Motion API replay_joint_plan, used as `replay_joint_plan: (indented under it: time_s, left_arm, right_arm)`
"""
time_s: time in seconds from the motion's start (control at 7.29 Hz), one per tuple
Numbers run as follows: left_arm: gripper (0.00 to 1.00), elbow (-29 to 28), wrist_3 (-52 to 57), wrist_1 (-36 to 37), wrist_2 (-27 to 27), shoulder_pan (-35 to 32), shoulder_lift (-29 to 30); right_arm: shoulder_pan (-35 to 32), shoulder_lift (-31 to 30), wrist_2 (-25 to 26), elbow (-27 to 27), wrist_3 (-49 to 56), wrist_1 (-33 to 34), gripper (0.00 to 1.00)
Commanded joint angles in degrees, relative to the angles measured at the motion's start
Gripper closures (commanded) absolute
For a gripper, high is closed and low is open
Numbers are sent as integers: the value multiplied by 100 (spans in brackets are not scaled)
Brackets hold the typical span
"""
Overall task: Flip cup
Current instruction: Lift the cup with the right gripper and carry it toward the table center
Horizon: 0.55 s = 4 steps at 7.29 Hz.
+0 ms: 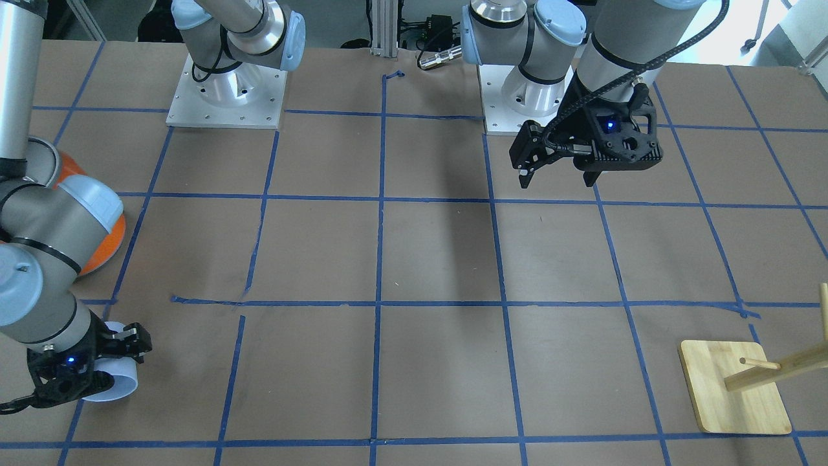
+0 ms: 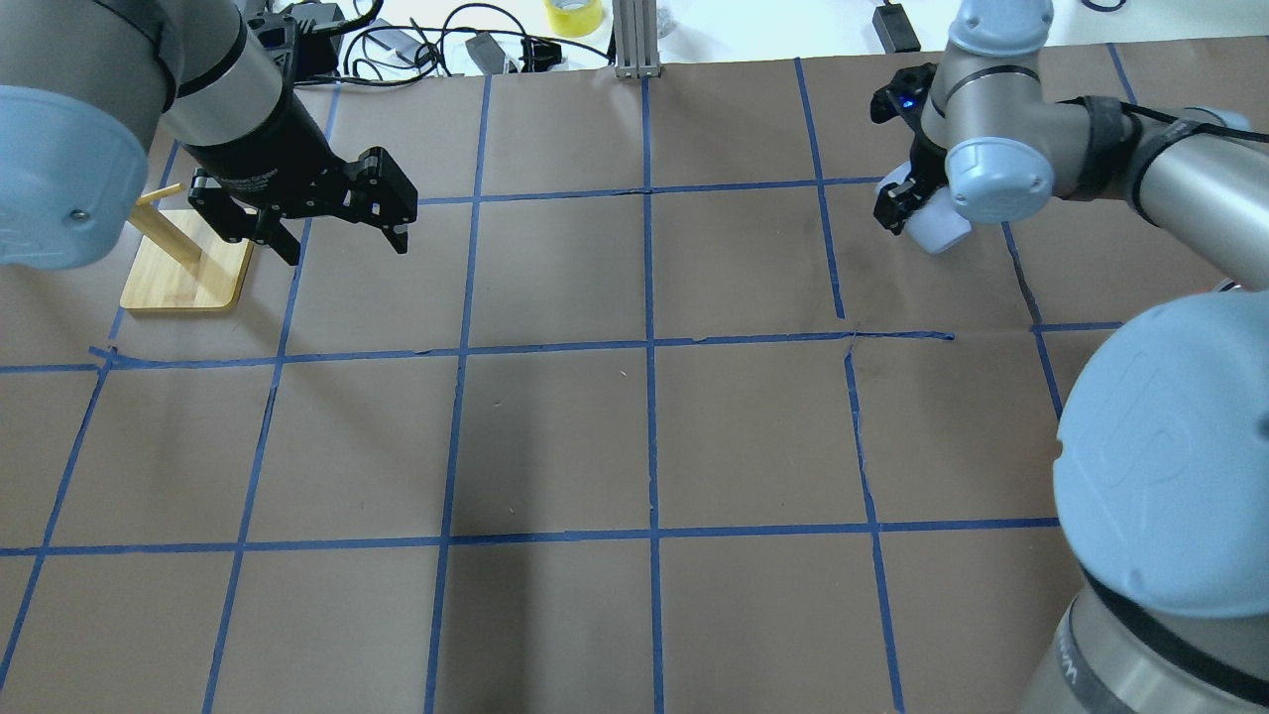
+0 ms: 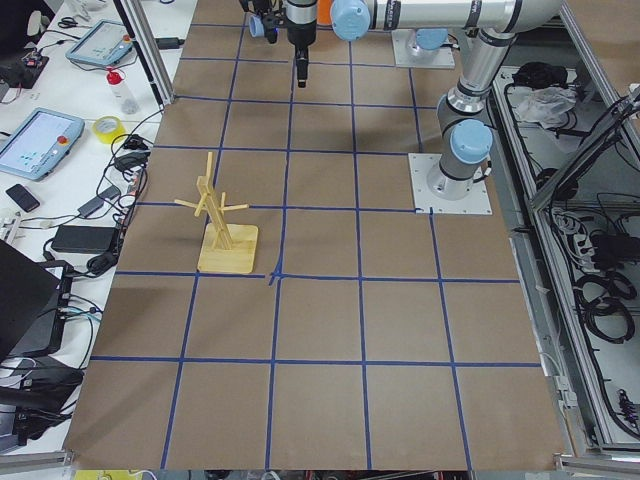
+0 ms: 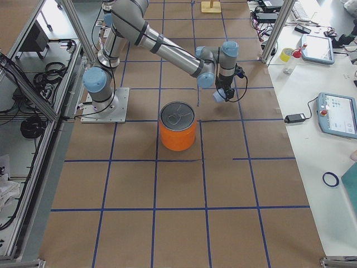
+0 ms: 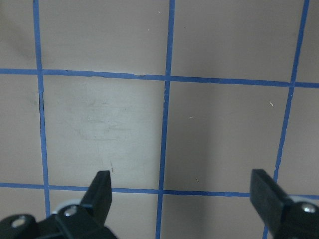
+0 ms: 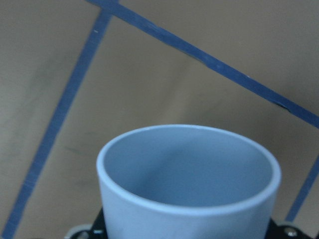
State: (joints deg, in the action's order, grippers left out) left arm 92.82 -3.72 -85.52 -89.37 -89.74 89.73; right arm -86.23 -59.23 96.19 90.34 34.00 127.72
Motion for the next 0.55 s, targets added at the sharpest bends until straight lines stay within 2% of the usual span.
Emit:
replay_joint_plan:
  time_s: [0.0,0.27,0.41]
  left_arm:
    - [0,-1,3,18,-1,9,0]
    - [0,-1,12,44,-1,9,0]
    - [0,-1,12,44,-1,9,0]
  right_arm:
    - [-1023,-62,529,-16,-68,-45,71]
    - [-1422,-36,454,-16,314,-360,71]
    - [-1615,-27,201,-16,1084,-388,71]
